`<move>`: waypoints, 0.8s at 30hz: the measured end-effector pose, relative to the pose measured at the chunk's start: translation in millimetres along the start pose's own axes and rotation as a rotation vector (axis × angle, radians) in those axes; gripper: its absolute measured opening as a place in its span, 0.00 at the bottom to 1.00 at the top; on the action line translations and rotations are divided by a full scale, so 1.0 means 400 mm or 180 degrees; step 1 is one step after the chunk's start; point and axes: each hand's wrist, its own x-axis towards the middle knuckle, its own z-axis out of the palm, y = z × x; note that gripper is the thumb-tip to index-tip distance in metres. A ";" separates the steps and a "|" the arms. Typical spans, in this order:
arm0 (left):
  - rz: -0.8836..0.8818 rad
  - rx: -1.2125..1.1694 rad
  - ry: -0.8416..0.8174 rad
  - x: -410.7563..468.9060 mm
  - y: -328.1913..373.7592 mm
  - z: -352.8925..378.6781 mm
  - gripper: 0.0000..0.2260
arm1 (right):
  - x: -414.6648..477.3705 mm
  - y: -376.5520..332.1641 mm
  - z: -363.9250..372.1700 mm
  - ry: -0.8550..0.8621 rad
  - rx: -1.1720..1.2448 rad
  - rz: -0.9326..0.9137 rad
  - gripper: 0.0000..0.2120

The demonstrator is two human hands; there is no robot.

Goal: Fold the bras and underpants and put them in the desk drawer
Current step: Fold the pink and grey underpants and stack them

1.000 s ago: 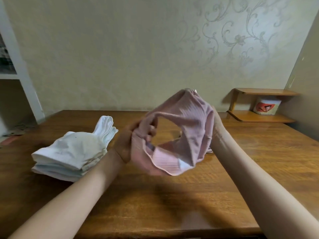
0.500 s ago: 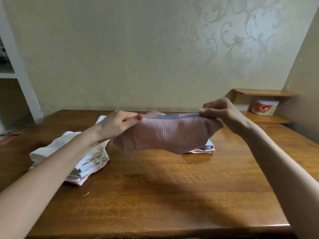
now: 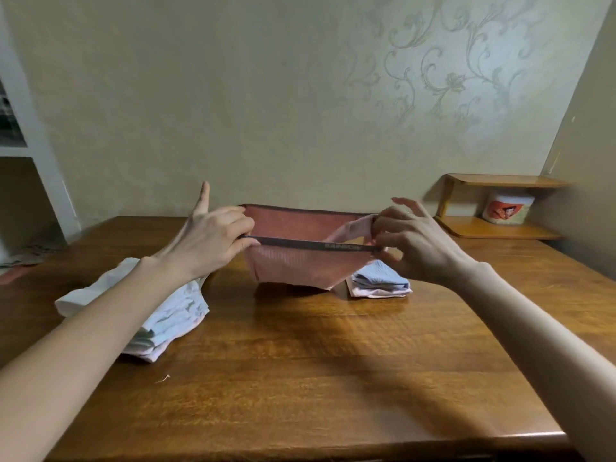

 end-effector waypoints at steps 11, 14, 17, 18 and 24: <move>-0.1830 -0.4152 0.0563 0.013 0.022 -0.048 0.08 | 0.020 -0.048 -0.071 -0.0557 0.4241 0.1090 0.10; -0.2050 -0.5781 0.0774 0.012 0.013 -0.074 0.12 | 0.004 -0.028 -0.080 -0.0524 0.5208 0.1183 0.17; -0.1957 -0.6686 0.0713 -0.002 -0.010 -0.096 0.13 | -0.004 -0.007 -0.083 -0.0432 0.5263 0.1387 0.20; -0.1874 -0.6885 0.0664 -0.006 -0.016 -0.100 0.13 | -0.007 -0.001 -0.084 -0.0374 0.5224 0.1443 0.20; -0.1723 -0.6118 0.0529 -0.010 -0.008 -0.125 0.14 | -0.011 0.029 -0.091 0.0079 0.4215 0.1637 0.14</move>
